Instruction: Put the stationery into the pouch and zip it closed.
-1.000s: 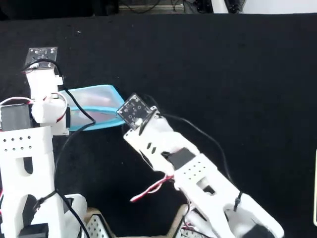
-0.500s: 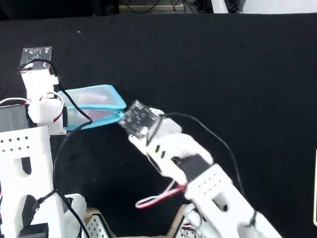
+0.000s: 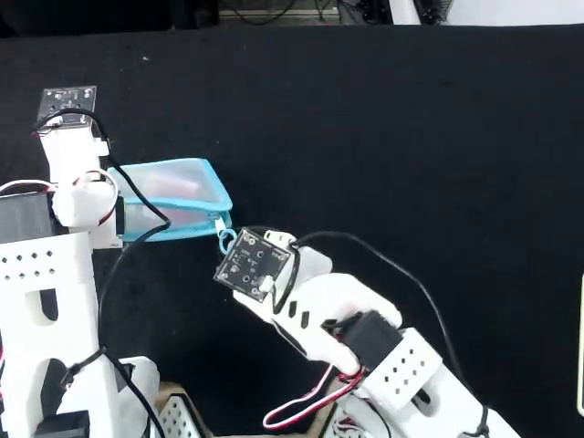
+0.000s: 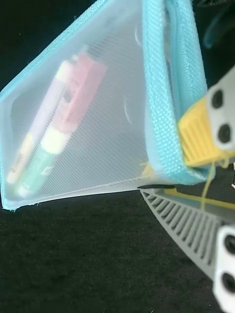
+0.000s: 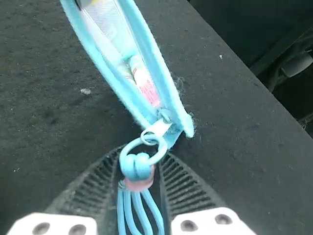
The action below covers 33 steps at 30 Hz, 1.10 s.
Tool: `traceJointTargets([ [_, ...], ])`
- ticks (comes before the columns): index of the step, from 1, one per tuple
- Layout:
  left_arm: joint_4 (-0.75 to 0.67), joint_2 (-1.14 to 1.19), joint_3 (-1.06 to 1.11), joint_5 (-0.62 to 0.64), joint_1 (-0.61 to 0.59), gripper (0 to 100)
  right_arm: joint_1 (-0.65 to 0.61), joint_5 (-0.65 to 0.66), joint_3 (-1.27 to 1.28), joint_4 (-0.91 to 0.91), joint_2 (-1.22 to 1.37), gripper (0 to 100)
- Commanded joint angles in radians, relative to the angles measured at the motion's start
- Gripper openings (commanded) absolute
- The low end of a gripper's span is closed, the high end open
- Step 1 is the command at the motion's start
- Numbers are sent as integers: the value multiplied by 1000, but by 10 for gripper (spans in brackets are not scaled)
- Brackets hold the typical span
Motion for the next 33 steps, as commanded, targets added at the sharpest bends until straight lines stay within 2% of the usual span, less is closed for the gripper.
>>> traceJointTargets([
  [1,0,-6,-58,8,-7,30,-15,9,-47,-18,-22,11],
  [4,-2,-8,-67,8,-7,30,3,9,-58,-37,-22,11],
  [11,0,-8,-136,9,-7,30,132,9,-137,-80,-21,11],
  [16,0,-2,-252,2,-7,41,129,0,-242,-38,84,11],
  [22,-11,-2,-300,2,-12,166,129,-40,-440,-17,282,11],
  [26,-35,-9,-341,6,-18,166,130,-55,-558,26,371,11],
  [33,86,-94,-552,2,-18,166,129,-77,-725,32,518,11],
])
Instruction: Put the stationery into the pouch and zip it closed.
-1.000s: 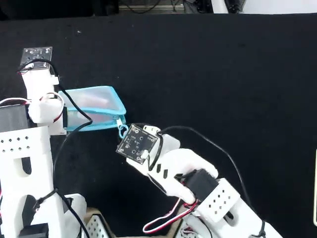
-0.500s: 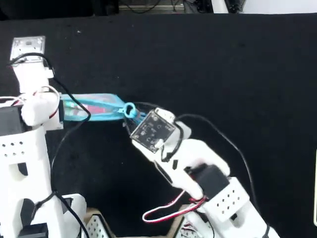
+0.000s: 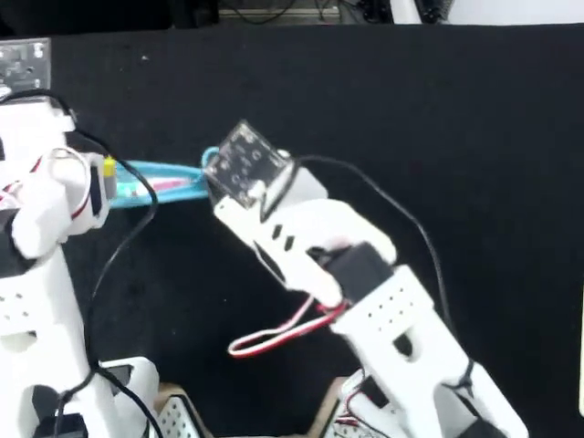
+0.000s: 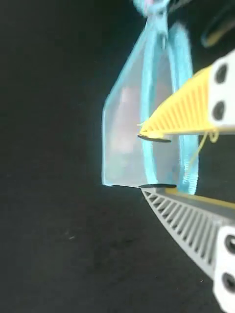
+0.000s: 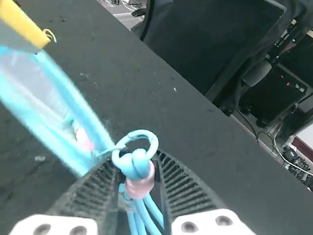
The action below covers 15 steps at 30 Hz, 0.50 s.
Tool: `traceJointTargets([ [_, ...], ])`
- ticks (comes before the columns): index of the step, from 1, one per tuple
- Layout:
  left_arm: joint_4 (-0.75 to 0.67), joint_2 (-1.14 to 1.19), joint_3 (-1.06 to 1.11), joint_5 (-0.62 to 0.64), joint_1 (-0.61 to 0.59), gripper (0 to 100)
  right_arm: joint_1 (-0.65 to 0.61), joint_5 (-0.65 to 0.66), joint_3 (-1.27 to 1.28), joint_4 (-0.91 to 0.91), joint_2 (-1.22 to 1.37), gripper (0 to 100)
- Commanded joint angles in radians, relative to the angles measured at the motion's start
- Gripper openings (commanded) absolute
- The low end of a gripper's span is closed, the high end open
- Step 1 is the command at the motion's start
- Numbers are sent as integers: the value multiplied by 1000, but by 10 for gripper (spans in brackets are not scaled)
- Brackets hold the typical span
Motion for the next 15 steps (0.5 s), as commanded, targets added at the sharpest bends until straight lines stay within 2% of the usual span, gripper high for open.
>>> traceJointTargets([
  [1,35,-100,-125,-5,-12,166,14,-12,-147,3,58,11],
  [5,60,-187,-82,-68,-4,166,14,-12,-251,37,131,11],
  [12,55,-316,213,-204,-2,166,14,-12,-429,146,220,11],
  [15,-34,-319,390,-253,-10,166,11,-6,-490,222,219,11],
])
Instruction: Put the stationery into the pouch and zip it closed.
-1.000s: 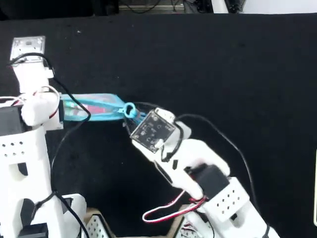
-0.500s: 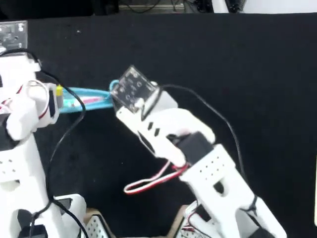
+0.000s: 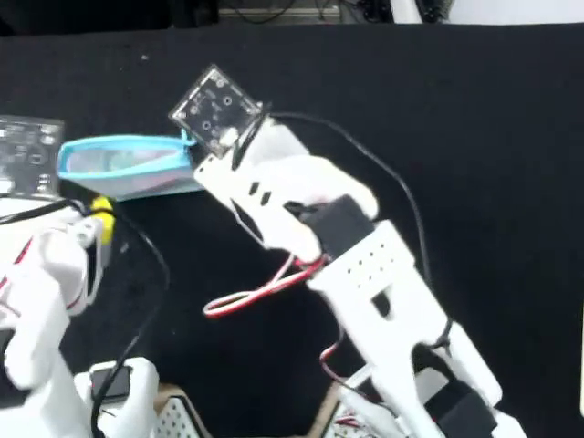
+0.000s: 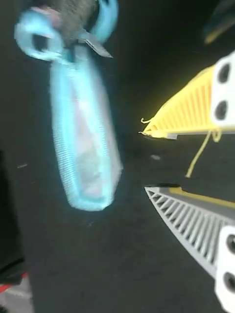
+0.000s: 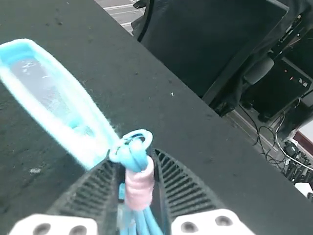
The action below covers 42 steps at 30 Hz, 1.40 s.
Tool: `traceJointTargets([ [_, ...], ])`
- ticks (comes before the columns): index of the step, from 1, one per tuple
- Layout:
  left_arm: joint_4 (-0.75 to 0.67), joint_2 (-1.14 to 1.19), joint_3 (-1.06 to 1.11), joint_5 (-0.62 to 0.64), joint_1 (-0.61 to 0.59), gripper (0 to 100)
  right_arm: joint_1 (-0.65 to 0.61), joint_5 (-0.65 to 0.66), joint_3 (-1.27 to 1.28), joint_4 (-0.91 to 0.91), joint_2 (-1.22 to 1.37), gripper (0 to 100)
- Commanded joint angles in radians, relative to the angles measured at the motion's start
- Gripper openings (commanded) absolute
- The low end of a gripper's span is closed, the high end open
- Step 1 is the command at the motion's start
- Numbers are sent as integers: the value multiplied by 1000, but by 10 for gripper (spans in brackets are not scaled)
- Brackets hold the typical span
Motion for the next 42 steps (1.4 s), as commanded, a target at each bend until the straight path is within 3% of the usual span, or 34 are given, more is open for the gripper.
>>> traceJointTargets([
  [1,-138,-14,214,-38,-10,166,6,2,-142,86,-8,11],
  [6,-460,-17,456,83,-10,166,-40,8,-203,216,-8,11],
  [10,-707,-17,607,207,-12,166,-87,98,-206,270,-10,11],
  [18,-957,-17,723,382,-2,166,-152,118,-200,331,-87,11],
  [21,-905,-20,713,422,-2,168,-150,118,-194,330,-90,11],
  [24,-764,-63,687,414,-2,170,-150,120,-166,305,-90,11],
  [28,-585,-178,668,287,15,170,-130,115,-111,219,-90,11],
  [33,-417,-377,676,245,110,178,-97,114,-76,167,-90,11],
  [39,-417,-620,763,250,348,234,-97,114,-76,167,-97,11],
  [42,-508,-707,865,252,360,234,-95,114,-76,169,-97,11],
])
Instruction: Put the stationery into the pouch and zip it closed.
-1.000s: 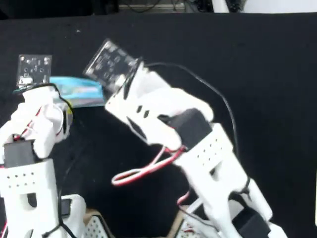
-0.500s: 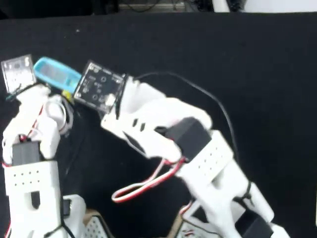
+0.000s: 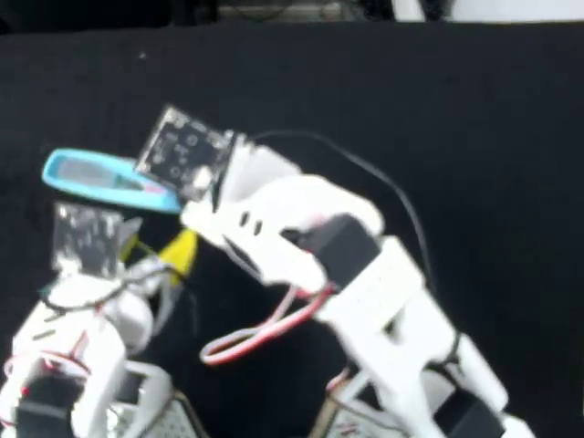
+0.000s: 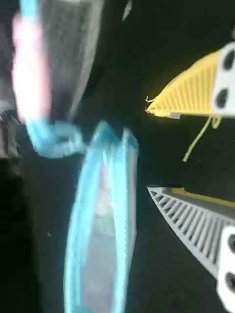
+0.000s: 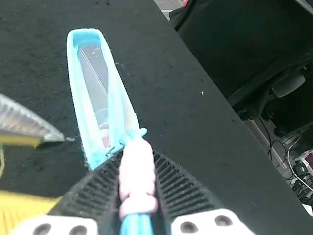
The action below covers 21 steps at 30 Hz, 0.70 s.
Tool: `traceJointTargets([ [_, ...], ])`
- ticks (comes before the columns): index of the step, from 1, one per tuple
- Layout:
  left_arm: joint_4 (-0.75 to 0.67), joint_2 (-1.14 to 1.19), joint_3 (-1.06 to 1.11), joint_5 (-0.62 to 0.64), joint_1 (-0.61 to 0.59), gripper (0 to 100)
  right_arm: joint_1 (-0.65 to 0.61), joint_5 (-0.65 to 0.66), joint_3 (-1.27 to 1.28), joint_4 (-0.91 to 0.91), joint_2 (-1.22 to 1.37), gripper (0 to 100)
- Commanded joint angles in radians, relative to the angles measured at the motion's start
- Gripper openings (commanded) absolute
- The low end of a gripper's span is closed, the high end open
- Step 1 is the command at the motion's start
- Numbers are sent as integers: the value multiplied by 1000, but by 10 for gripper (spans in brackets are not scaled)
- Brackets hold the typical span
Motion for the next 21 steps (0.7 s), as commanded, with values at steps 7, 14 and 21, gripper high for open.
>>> traceJointTargets([
  [7,-321,-107,297,-5,-137,234,23,2,-13,-37,-59,11],
  [14,-377,-112,335,-5,-206,234,23,2,16,-98,-54,11],
  [21,-491,-107,367,-3,-283,234,91,0,71,-210,-53,11],
])
